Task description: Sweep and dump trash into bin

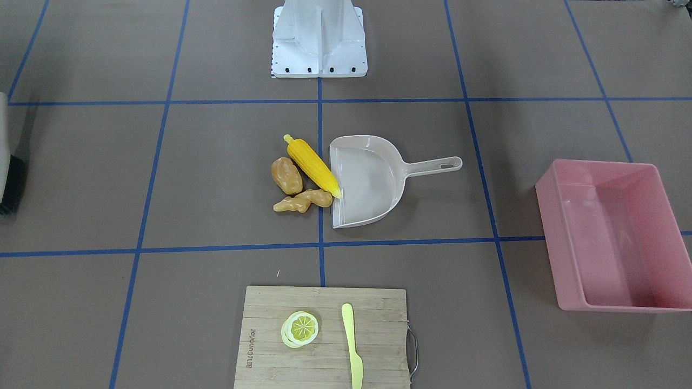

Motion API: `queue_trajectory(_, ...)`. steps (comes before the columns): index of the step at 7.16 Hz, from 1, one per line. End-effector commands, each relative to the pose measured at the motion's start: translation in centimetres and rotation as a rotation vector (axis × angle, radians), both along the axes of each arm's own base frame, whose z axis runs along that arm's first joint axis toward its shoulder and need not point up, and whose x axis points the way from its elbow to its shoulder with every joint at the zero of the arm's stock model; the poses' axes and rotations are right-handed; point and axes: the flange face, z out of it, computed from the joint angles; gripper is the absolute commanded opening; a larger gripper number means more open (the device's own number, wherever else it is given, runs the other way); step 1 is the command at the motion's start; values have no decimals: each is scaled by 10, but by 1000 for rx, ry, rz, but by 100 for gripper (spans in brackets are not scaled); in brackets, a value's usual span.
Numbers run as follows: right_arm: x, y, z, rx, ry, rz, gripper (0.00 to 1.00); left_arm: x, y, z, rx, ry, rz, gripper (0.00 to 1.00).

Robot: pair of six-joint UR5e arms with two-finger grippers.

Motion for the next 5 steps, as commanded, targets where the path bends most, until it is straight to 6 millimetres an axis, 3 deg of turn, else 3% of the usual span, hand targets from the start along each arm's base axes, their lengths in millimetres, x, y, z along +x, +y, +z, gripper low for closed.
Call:
queue_trajectory(1, 0, 0, 0, -1, -2, 1, 100, 0, 1, 3, -7, 0, 0, 99)
queue_trajectory(5, 0, 1, 0, -1, -3, 1, 100, 1, 0, 1, -3, 0, 1, 99)
